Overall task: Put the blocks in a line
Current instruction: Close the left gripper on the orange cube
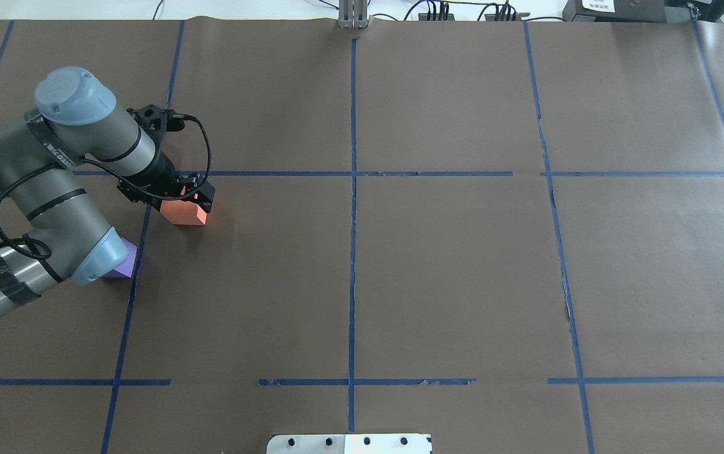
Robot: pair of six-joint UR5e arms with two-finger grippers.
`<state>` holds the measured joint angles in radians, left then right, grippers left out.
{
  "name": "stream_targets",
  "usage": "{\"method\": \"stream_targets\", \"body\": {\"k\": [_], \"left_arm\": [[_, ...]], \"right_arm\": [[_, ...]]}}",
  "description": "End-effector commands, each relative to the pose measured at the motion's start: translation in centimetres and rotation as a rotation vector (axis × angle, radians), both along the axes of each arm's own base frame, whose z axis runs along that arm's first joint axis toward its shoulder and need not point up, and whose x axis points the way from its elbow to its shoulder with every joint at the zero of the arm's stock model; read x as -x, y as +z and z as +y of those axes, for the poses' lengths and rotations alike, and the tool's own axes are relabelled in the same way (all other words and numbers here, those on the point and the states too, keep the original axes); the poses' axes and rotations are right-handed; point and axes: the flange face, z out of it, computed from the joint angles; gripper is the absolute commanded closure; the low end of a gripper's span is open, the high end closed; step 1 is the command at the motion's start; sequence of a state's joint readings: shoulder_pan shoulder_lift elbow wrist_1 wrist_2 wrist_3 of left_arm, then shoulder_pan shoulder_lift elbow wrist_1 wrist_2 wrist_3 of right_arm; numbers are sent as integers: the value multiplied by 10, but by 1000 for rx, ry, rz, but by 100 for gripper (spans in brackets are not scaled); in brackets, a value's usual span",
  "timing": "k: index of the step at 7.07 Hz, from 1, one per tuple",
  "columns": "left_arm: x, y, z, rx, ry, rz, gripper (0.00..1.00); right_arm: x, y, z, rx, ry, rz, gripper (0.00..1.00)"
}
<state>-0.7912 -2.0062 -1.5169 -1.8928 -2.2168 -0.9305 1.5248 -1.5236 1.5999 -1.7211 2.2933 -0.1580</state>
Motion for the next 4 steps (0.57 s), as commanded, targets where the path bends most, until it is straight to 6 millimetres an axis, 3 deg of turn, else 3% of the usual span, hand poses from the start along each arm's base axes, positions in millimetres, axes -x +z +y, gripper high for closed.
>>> {"method": "stream_targets", "body": {"k": [1, 2, 4], "left_arm": [[-3, 0, 2, 2, 1, -2, 1], [-3, -1, 1, -6, -8, -6, 6], [-3, 0, 1, -1, -10, -8, 65]], "right_arm": [[0, 1, 1, 1, 0, 0, 0], [0, 1, 1, 1, 0, 0, 0], [0, 1, 1, 1, 0, 0, 0]]}}
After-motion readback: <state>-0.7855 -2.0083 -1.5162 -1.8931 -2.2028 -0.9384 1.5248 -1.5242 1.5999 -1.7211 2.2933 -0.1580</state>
